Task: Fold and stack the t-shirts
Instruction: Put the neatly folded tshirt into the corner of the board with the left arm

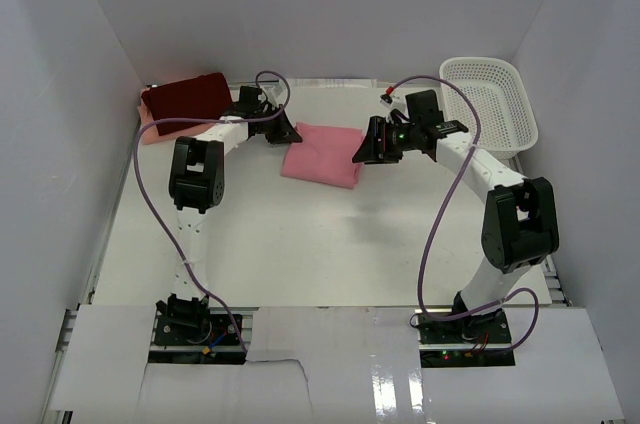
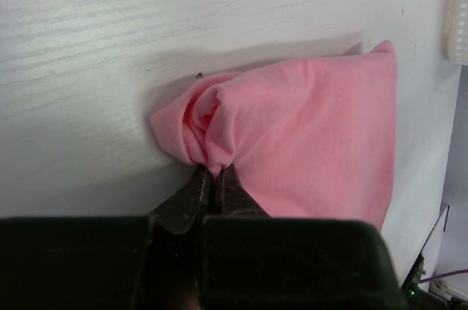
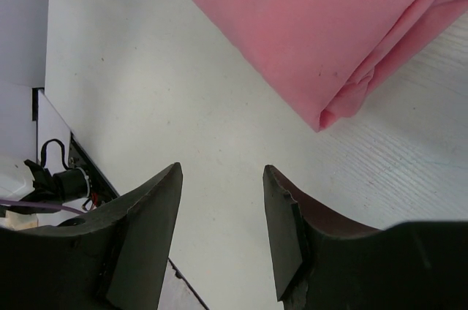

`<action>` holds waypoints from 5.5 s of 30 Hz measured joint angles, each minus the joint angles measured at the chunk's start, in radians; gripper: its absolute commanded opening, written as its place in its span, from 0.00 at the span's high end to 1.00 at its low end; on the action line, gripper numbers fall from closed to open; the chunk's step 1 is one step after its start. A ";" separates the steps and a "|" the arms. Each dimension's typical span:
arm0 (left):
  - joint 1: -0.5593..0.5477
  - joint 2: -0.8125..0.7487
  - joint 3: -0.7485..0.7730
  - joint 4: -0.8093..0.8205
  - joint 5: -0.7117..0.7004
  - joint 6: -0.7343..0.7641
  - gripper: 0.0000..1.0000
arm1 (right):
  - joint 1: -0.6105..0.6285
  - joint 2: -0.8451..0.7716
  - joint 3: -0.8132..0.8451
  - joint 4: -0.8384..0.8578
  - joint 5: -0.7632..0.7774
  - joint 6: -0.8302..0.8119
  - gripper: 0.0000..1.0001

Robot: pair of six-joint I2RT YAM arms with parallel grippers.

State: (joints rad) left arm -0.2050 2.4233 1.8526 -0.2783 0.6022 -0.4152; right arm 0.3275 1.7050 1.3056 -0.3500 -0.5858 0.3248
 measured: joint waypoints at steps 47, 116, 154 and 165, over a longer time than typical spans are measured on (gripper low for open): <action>0.296 -0.106 0.366 -0.199 -0.263 -0.021 1.00 | -0.012 -0.099 -0.061 -0.055 0.008 -0.008 0.45; 0.623 0.074 0.331 0.380 -0.248 -0.186 0.75 | 0.035 -0.115 -0.140 -0.095 0.003 -0.019 0.44; 0.567 -1.283 -0.724 0.129 -0.272 -0.032 0.02 | 0.058 -0.430 -0.174 0.082 0.048 -0.074 0.03; 0.540 -1.789 -1.113 -0.083 -0.231 -0.019 0.02 | 0.060 -0.642 -0.295 0.100 0.079 -0.082 0.10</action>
State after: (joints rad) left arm 0.3351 0.6346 0.7399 -0.3611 0.3710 -0.4343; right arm 0.3878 1.0630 1.0103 -0.2497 -0.5072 0.2428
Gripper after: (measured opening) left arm 0.979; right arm 0.900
